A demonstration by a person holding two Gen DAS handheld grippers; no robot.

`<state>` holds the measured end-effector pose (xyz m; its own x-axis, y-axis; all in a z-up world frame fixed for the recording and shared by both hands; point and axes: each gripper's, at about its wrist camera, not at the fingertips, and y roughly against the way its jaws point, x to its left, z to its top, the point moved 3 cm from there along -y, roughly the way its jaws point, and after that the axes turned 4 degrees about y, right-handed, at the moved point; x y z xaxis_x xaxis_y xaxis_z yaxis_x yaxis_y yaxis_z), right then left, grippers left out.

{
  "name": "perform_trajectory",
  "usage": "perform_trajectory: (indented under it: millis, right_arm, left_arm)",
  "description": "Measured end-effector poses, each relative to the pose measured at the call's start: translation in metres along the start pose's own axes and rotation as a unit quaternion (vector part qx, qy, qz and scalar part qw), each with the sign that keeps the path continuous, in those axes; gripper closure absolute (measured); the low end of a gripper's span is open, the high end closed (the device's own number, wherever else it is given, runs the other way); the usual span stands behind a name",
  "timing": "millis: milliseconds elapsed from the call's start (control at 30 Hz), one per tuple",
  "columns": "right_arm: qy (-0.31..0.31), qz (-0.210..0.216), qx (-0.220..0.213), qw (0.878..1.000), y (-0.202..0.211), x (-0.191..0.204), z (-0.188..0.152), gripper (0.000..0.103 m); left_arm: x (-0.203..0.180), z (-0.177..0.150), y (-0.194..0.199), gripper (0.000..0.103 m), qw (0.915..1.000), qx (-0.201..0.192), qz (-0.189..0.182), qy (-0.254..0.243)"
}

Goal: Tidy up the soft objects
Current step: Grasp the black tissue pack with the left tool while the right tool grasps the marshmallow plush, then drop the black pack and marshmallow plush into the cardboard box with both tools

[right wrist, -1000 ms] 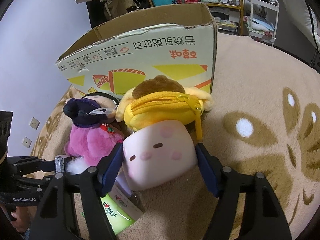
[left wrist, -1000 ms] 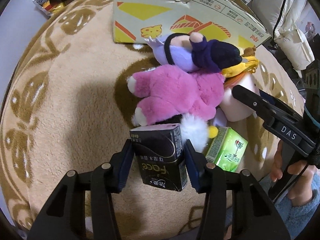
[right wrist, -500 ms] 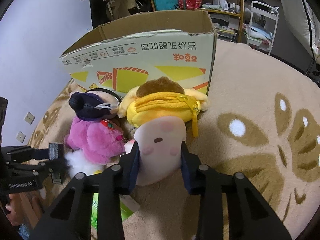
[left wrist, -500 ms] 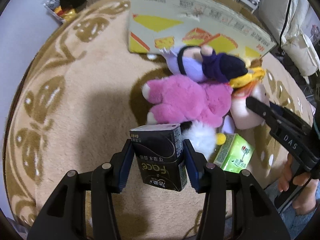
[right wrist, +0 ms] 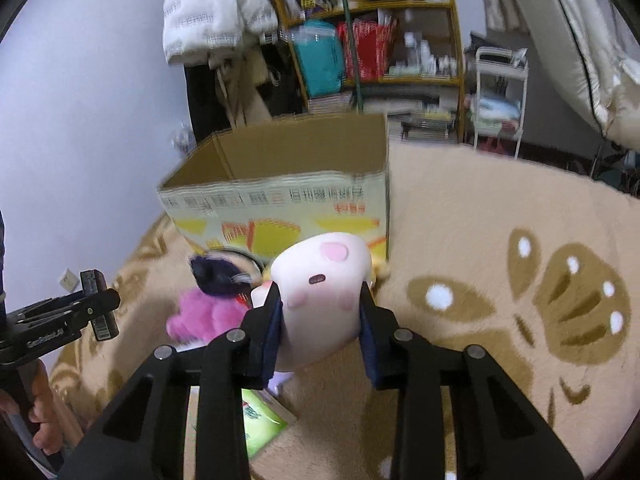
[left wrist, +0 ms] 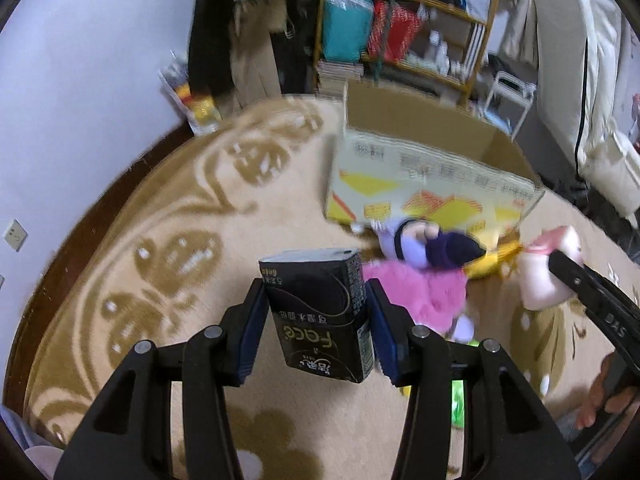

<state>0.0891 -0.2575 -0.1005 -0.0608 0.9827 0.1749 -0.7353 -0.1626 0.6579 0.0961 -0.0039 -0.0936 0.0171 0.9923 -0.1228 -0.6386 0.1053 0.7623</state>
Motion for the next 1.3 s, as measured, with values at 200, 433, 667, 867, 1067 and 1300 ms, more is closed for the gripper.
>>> perform_trajectory:
  millis: [200, 433, 667, 867, 1067, 1300]
  right_arm:
    - [0.005, -0.022, -0.069, 0.997, 0.03, 0.003, 0.014, 0.067]
    - [0.007, -0.021, -0.112, 0.993, 0.043, 0.001, 0.038, 0.067]
    - [0.043, -0.03, -0.136, 0.989, 0.046, 0.012, 0.068, 0.067]
    - [0.057, -0.028, -0.143, 0.988, 0.041, 0.014, 0.09, 0.067]
    - [0.075, -0.032, -0.141, 0.987, 0.023, 0.015, 0.106, 0.066]
    - [0.082, -0.027, -0.15, 0.985, 0.002, 0.016, 0.12, 0.061]
  left_arm:
    - [-0.006, 0.01, 0.026, 0.056, 0.9976, -0.068, -0.006, -0.01]
    - [-0.009, 0.026, 0.044, 0.056, 0.9938, -0.11, 0.007, -0.017]
    - [-0.02, 0.057, 0.059, 0.056, 0.9869, -0.155, 0.021, -0.042]
    - [-0.036, 0.094, 0.056, 0.056, 0.982, -0.179, 0.018, -0.057]
    - [-0.054, 0.123, 0.043, 0.055, 0.9764, -0.201, 0.014, -0.077]
    - [-0.072, 0.135, 0.026, 0.055, 0.9707, -0.218, -0.025, -0.098]
